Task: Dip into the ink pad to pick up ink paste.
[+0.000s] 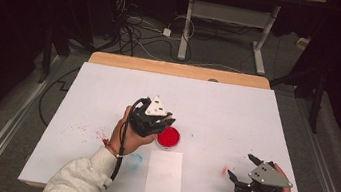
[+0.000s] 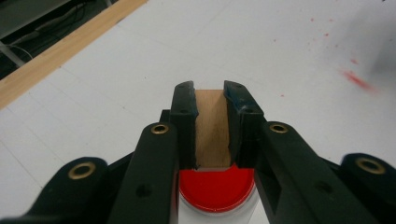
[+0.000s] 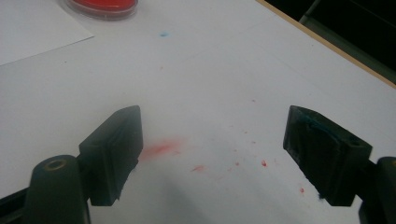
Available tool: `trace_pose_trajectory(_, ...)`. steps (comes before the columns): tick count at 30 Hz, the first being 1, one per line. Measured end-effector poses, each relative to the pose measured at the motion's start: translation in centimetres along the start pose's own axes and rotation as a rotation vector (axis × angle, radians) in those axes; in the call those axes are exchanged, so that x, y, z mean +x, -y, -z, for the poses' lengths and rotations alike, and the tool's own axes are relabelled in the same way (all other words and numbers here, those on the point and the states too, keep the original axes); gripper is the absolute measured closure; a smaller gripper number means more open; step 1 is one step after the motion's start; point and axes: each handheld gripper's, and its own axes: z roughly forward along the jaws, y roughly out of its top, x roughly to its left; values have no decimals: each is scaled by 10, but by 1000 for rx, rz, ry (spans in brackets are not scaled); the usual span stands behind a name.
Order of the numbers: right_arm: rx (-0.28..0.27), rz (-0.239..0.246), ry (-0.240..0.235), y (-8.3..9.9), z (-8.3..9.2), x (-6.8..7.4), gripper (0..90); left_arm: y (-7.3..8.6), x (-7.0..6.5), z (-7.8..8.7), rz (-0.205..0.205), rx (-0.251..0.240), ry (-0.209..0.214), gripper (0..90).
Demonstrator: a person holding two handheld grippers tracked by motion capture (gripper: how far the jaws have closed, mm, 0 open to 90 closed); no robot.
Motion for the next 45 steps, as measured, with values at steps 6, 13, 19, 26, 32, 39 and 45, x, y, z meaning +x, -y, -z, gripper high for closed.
trace_pose_trajectory(6,-5,-5,1,0,1,0,201,-3,1,7,-3,-21,7,735)
trace_pose_trajectory(13,-1,3,-3,0,0,1,201,10,2,-19,18,50,36,735)
trace_pose_trajectory(19,1,4,-8,0,0,1,201,23,2,-43,43,117,61,735)
trace_pose_trajectory(26,1,4,-9,0,0,1,201,35,2,-62,71,151,77,735)
trace_pose_trajectory(32,0,5,-10,0,0,1,201,39,-4,-72,63,188,88,735)
trace_pose_trajectory(39,2,7,-6,0,0,1,201,39,-5,-73,64,197,82,735)
trace_pose_trajectory(45,5,10,-6,1,-1,1,201,39,-4,-73,81,195,86,736)
